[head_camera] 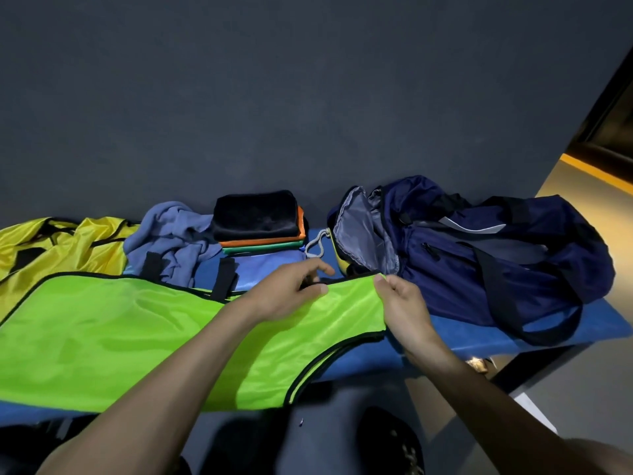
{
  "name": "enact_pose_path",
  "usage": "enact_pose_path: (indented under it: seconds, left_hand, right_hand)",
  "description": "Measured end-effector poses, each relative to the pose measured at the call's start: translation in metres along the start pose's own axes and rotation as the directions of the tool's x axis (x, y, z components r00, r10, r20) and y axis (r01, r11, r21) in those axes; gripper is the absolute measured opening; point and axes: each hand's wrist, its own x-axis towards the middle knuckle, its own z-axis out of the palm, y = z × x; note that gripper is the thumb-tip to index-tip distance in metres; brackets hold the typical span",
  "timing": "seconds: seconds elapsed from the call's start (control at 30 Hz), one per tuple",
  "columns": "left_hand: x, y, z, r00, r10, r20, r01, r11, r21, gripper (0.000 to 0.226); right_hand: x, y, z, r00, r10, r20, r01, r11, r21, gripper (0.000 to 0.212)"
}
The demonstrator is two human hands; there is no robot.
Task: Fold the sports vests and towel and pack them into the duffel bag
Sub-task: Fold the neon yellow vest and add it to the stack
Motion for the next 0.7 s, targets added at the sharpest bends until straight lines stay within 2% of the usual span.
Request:
enact_pose_path:
  seconds: [0.1, 0.17, 0.23, 0.37, 0.47, 0.6, 0.67, 0.7]
  left_hand:
    - [-0.008, -0.010, -0.009, 0.999, -0.031, -0.041, 0.036, 0.993, 0.116, 0.025]
    - [-0.012, -0.016, -0.010, 0.999, -0.024, -0.032, 0.033, 0.943, 0.332, 0.026]
    - [-0.017, -0.020, -0.009, 0.999, -0.033, -0.039, 0.047, 0.886, 0.461, 0.027]
    - [-0.029, -0.023, -0.016, 0.991, 0.013, -0.133, 0.071, 0.795, 0.603, 0.030]
    - [-0.039, -0.026, -0.023, 0.982, 0.084, -0.167, 0.049, 0.748, 0.662, 0.041]
    - [-0.055, -0.023, -0.020, 0.969, 0.164, -0.185, 0.041, 0.630, 0.775, 0.060]
    - [-0.062, -0.028, -0.022, 0.960, 0.191, -0.204, 0.052, 0.594, 0.803, 0.055]
    - [-0.066, -0.031, -0.026, 0.952, 0.198, -0.232, 0.069, 0.602, 0.795, 0.046]
  right_hand:
    - [0.005, 0.000, -0.005, 0.996, -0.022, -0.092, 0.011, 0.993, -0.120, 0.039]
    - [0.011, -0.001, -0.007, 0.990, -0.045, -0.134, 0.014, 0.974, -0.227, 0.041]
    - [0.018, 0.001, -0.008, 0.985, -0.076, -0.158, 0.017, 0.937, -0.348, 0.037]
    - [0.021, -0.001, -0.010, 0.978, -0.153, -0.145, 0.060, 0.862, -0.502, 0.024]
    - [0.021, -0.006, -0.012, 0.980, -0.164, -0.116, 0.066, 0.808, -0.586, 0.026]
    - [0.022, -0.007, -0.013, 0.981, -0.166, -0.097, 0.068, 0.773, -0.630, 0.030]
    - [0.022, -0.008, -0.014, 0.980, -0.178, -0.091, 0.080, 0.765, -0.640, 0.029]
    - [0.022, -0.008, -0.015, 0.979, -0.180, -0.091, 0.080, 0.759, -0.646, 0.029]
